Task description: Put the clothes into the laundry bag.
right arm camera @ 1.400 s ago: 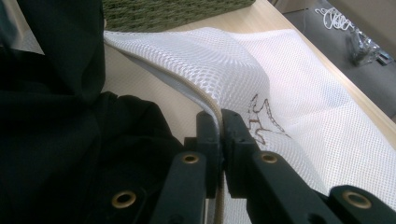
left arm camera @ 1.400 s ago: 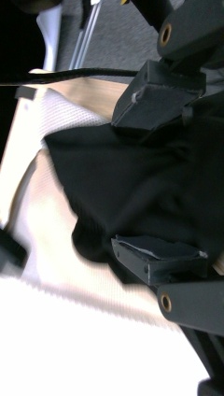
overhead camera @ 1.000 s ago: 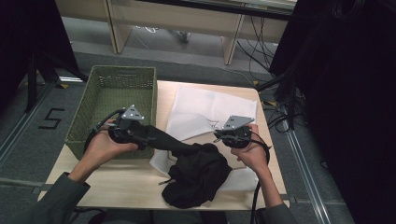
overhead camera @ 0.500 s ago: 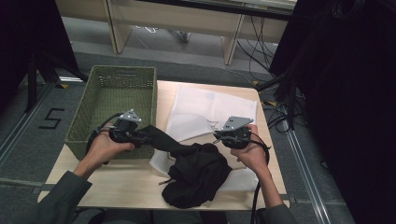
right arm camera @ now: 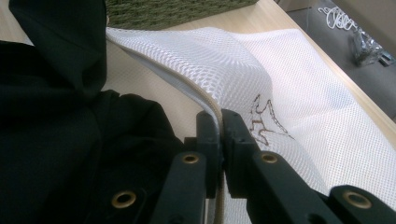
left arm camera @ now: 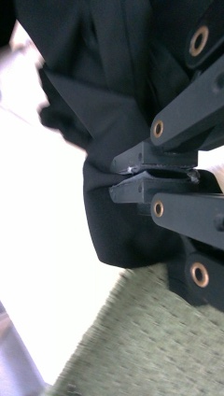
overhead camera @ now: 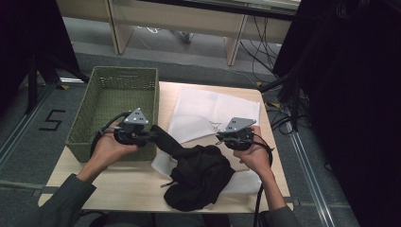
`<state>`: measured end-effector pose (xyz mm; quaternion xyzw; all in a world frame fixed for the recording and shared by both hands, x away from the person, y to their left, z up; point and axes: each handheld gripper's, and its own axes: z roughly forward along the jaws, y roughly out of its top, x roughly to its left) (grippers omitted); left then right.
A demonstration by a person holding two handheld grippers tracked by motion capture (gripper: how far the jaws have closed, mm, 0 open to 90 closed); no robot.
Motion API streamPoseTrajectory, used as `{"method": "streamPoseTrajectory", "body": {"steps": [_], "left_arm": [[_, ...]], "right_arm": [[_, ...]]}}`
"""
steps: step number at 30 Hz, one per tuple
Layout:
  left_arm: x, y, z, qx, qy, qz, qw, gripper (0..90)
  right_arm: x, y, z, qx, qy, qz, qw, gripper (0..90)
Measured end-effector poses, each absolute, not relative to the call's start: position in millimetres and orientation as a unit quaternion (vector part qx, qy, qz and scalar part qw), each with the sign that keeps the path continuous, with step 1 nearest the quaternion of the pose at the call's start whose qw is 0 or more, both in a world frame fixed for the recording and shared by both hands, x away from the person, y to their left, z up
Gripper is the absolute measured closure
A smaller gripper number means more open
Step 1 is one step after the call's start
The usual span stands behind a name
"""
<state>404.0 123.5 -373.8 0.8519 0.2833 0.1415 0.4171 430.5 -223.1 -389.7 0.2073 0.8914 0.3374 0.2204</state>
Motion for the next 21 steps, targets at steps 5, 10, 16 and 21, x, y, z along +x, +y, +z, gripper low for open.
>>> {"method": "streamPoseTrajectory", "body": {"steps": [5,10,16,21], "left_arm": [[372.7,82.4,-341.4,0.851,0.213,0.119,0.466,86.1],[356.2,36.7,-342.4,0.862,0.165,0.062,0.476,85.8],[363.1,-9.5,-391.5,0.894,0.156,0.041,0.419,82.2],[369.9,-29.2,-429.0,0.908,0.171,0.035,0.38,54.8]], "right_arm": [[430.6,-223.3,-389.2,0.206,0.89,0.339,0.223,87.3],[430.5,-224.1,-388.6,0.208,0.89,0.341,0.221,87.2],[429.8,-225.3,-388.4,0.211,0.889,0.341,0.22,87.3],[429.7,-225.6,-389.0,0.212,0.89,0.341,0.217,87.2]]}}
